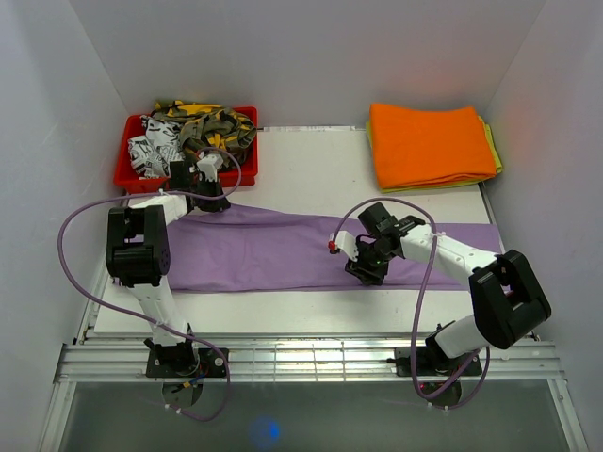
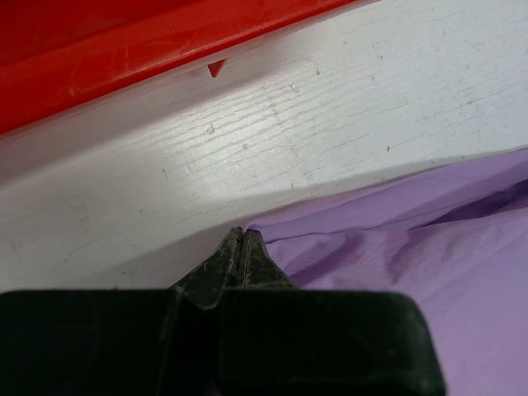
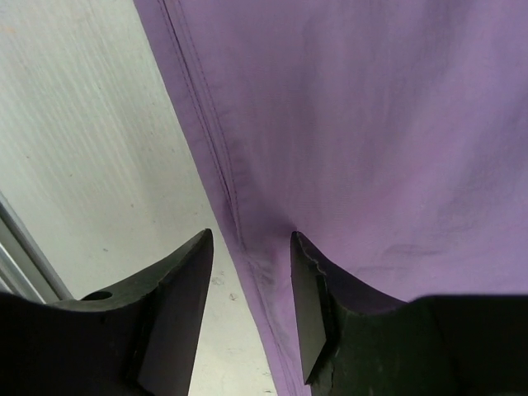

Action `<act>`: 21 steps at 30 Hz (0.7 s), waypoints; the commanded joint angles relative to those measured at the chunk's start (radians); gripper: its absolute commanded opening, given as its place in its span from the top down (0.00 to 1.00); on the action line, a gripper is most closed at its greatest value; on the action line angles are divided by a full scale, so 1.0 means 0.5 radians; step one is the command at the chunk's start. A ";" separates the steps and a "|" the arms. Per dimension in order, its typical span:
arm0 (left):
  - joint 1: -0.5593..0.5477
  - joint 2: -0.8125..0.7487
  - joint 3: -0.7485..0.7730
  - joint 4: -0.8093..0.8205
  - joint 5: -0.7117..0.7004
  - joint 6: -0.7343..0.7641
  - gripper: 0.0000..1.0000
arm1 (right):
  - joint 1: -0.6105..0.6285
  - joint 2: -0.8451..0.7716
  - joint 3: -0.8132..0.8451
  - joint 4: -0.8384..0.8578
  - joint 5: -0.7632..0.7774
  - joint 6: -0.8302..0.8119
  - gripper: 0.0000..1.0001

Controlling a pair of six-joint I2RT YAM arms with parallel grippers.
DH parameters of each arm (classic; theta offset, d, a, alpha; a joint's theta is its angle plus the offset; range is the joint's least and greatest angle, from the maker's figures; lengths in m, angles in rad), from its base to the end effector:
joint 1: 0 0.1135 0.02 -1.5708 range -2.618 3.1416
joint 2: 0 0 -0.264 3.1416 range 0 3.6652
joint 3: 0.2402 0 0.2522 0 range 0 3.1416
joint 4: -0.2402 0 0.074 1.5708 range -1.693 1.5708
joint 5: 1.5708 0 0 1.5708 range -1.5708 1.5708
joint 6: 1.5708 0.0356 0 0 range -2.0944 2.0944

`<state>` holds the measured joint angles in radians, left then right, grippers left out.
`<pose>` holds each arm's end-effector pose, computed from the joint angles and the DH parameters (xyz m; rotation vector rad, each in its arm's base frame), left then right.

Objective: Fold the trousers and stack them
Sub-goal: Fold the trousers

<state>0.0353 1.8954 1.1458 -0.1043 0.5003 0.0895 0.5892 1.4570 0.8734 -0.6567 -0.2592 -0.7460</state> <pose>0.3939 -0.0032 0.1614 0.2881 2.3390 -0.5434 0.2133 0.1536 0.1883 -1.7654 2.1420 0.3243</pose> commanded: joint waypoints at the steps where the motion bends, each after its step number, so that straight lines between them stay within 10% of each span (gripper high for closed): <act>1: 0.006 0.017 0.062 -0.018 -0.007 0.017 1.00 | 0.000 -0.033 -0.029 0.105 0.061 -0.033 0.51; 15: 0.006 0.044 0.089 -0.043 -0.037 0.060 1.00 | 0.000 0.065 -0.093 0.089 0.095 -0.113 0.66; 21: 0.009 0.060 0.092 -0.049 -0.043 0.051 1.00 | 0.003 0.102 -0.090 -0.006 0.025 -0.137 0.92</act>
<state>0.0353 1.9308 1.1625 -0.1207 0.4931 0.1055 0.5892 1.4925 0.8337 -0.6086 -0.2138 -0.7971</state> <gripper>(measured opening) 0.014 0.085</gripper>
